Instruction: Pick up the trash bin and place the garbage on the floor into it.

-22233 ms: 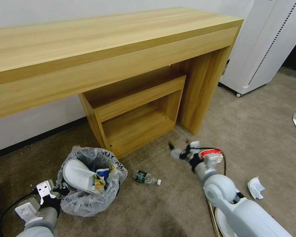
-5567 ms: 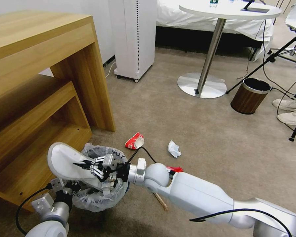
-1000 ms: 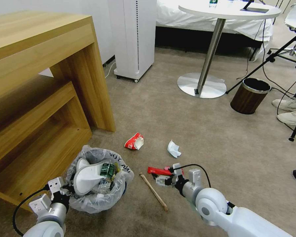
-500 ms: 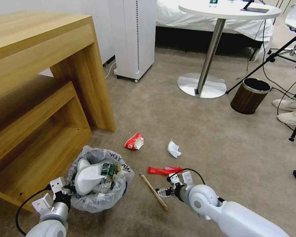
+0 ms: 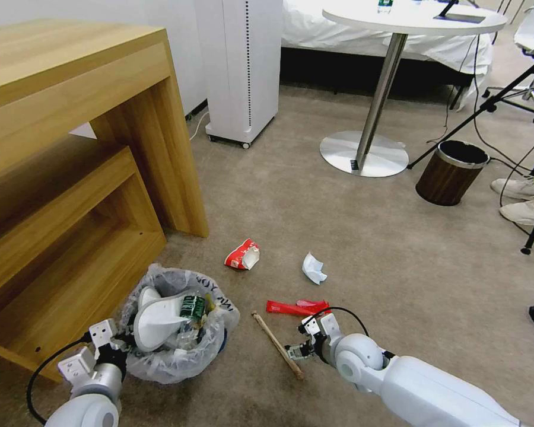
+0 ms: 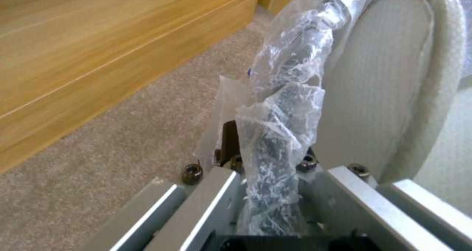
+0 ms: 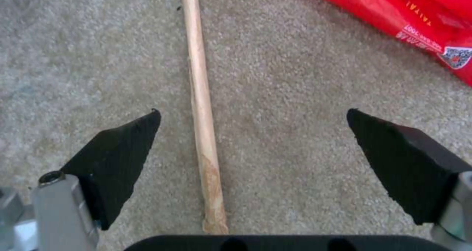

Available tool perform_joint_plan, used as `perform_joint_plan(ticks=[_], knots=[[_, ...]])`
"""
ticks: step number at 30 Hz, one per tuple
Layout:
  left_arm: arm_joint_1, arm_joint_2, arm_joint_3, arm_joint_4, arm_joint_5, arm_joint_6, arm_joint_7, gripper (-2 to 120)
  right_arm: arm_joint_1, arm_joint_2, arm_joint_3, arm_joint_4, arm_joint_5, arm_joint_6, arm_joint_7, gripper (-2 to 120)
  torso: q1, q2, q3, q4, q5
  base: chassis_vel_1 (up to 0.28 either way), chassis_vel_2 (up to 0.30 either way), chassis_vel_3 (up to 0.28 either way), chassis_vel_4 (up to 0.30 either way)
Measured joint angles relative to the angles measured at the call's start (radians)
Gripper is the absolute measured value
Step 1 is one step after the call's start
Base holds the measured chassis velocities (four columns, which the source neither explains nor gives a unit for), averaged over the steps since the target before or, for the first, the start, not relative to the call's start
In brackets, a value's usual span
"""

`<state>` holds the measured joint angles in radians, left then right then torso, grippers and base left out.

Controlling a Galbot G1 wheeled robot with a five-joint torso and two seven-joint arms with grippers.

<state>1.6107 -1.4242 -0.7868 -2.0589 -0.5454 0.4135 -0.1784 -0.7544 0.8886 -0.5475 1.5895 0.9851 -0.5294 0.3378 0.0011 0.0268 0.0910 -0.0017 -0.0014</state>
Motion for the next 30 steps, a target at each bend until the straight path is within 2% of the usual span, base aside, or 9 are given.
perform_joint_plan(ticks=[4, 6, 9, 18, 30], knots=[[0.0, 0.005, -0.002, 0.0, -0.006, 0.002, -0.003, 1, 0.01, 0.006, -0.016, -0.016, -0.001, 0.003, 0.0, 94, 0.0, 0.0, 0.0, -0.0001, 0.0, 0.0, 0.0, 0.0, 0.0], [0.0, 0.005, -0.001, -0.004, -0.01, 0.003, -0.004, 1, 0.026, 0.018, -0.037, -0.043, -0.001, 0.009, -0.002, 87, 0.0, 0.0, 0.0, -0.0001, -0.0001, 0.0, 0.0, 0.0, 0.0], [0.0, 0.004, 0.001, -0.006, -0.011, 0.003, -0.004, 1, 0.044, 0.032, -0.058, -0.075, -0.003, 0.017, -0.008, 84, 0.0, 0.0, 0.0, 0.0, 0.0, 0.0, 0.0, 0.0, 0.0], [-0.003, 0.006, 0.009, -0.012, -0.018, 0.001, -0.003, 1, 0.077, 0.079, -0.123, -0.153, -0.02, 0.052, -0.03, 82, 0.0, 0.0, 0.0, 0.0, 0.0001, 0.0, 0.0, 0.0, 0.0], [-0.014, 0.009, 0.015, -0.012, -0.024, -0.008, -0.001, 1, 0.092, 0.123, -0.175, -0.199, -0.033, 0.082, -0.03, 76, 0.0, 0.0, 0.0, 0.0, 0.0, 0.0, 0.0, 0.0, 0.0]])
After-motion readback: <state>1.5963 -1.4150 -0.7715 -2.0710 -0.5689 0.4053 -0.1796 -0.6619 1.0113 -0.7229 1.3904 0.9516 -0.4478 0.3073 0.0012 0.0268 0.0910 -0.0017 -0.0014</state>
